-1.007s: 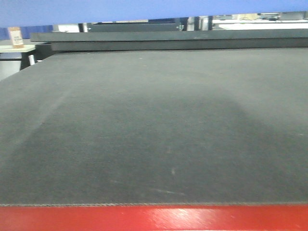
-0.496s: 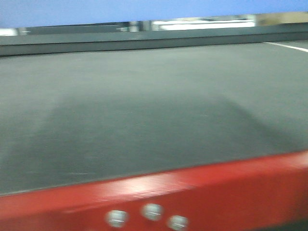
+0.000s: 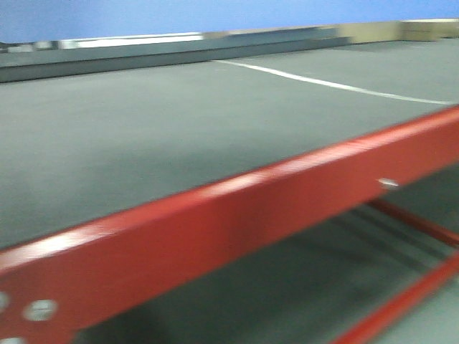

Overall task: Grab blue tray and place on right shelf
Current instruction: 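Hold the tray raised while the base drives toward the shelving rack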

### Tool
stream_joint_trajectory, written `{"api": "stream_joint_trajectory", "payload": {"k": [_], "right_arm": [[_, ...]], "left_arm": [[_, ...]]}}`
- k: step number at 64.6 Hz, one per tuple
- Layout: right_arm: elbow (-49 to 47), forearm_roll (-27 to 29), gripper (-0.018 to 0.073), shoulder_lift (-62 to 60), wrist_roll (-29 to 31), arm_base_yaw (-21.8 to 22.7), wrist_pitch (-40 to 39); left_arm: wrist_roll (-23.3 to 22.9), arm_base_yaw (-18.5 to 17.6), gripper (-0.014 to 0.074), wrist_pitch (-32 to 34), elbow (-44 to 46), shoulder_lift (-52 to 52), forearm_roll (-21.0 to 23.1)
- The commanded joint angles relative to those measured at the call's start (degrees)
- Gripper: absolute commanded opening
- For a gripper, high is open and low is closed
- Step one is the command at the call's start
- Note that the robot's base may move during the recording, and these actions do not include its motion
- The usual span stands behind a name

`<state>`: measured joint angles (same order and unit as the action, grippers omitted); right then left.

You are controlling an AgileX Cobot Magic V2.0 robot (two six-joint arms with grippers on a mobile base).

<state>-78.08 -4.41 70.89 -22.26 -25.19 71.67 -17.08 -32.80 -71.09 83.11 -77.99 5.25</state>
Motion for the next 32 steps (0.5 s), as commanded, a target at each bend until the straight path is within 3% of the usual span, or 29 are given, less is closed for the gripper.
{"api": "stream_joint_trajectory", "payload": {"k": [1,32], "right_arm": [[-1.5,-0.3,0.0057,-1.5,1.4,0.0,-3.7],[-1.5,-0.3,0.0057,-1.5,1.4,0.0,-3.7]], "left_arm": [[2.1,-0.9,-0.0048,-2.2,1.9,1.9,2.9],[2.1,-0.9,-0.0048,-2.2,1.9,1.9,2.9]]}}
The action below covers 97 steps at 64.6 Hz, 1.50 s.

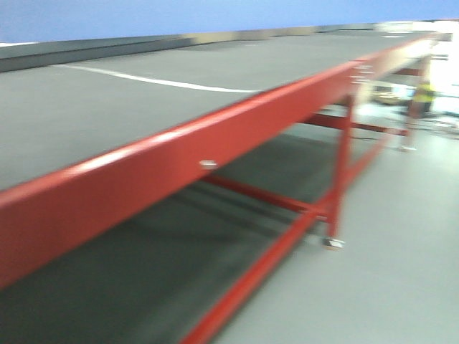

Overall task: Grab blue tray and place on right shelf
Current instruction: 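Hold the tray raised while the base drives toward the shelving rack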

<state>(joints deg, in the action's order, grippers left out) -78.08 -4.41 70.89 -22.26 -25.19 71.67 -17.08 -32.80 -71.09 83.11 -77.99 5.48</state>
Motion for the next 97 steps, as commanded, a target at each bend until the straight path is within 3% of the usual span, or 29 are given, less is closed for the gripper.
{"api": "stream_joint_trajectory", "payload": {"k": [1,97], "right_arm": [[-1.5,-0.3,0.0057,-1.5,1.4,0.0,-3.7],[-1.5,-0.3,0.0057,-1.5,1.4,0.0,-3.7]], "left_arm": [[2.1,-0.9,-0.0048,-2.2,1.9,1.9,2.6],[2.1,-0.9,-0.0048,-2.2,1.9,1.9,2.6]]}}
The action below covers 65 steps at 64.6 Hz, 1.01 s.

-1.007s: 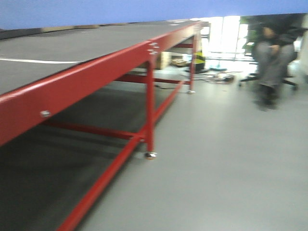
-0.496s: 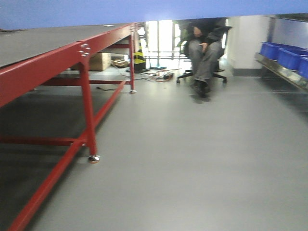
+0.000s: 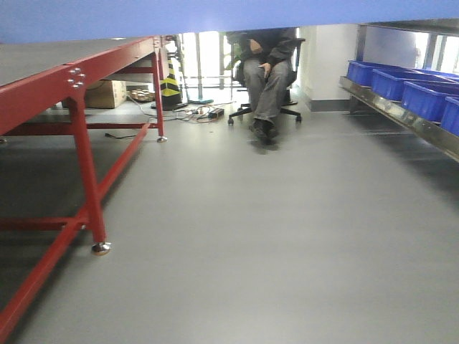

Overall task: Grab blue tray and place on right shelf
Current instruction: 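Hold the tray raised while the base drives toward the shelving rack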

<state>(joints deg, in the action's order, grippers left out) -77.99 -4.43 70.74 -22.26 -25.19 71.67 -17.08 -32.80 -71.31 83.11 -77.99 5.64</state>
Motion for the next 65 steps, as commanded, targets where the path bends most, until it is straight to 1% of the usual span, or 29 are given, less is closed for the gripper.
{"api": "stream_joint_trajectory", "payload": {"k": [1,65], "right_arm": [[-1.6,-0.3,0.0057,-1.3,1.4,0.0,-3.7],[-1.6,-0.3,0.0057,-1.3,1.4,0.0,-3.5]], "left_arm": [[2.1,-0.9,-0.0048,-2.0,1.9,1.9,2.5],[2.1,-0.9,-0.0048,-2.0,1.9,1.9,2.6]]}}
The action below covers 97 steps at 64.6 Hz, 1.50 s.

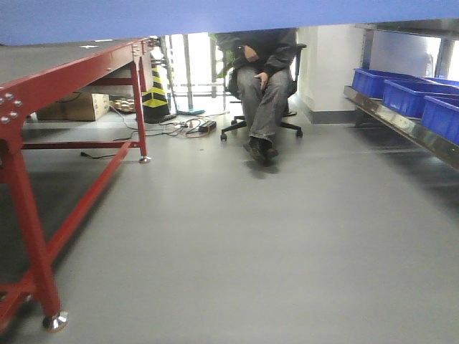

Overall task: Grab blue tray and place on right shelf
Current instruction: 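Hold the tray raised while the base drives toward the shelving rack, then hold the tray while the base aligns in front of the shelf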

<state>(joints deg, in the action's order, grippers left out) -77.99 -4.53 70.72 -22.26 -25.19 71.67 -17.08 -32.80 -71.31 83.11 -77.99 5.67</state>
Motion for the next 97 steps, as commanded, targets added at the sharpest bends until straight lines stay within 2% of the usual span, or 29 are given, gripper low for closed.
{"api": "stream_joint_trajectory", "payload": {"k": [1,97], "right_arm": [[-1.6,-0.2,0.0057,-1.3,1.4,0.0,-3.5],[-1.6,-0.2,0.0057,-1.3,1.4,0.0,-3.5]], "left_arm": [[2.1,-0.9,-0.0048,-2.0,1.9,1.9,2.5],[2.1,-0.9,-0.0048,-2.0,1.9,1.9,2.5]]}}
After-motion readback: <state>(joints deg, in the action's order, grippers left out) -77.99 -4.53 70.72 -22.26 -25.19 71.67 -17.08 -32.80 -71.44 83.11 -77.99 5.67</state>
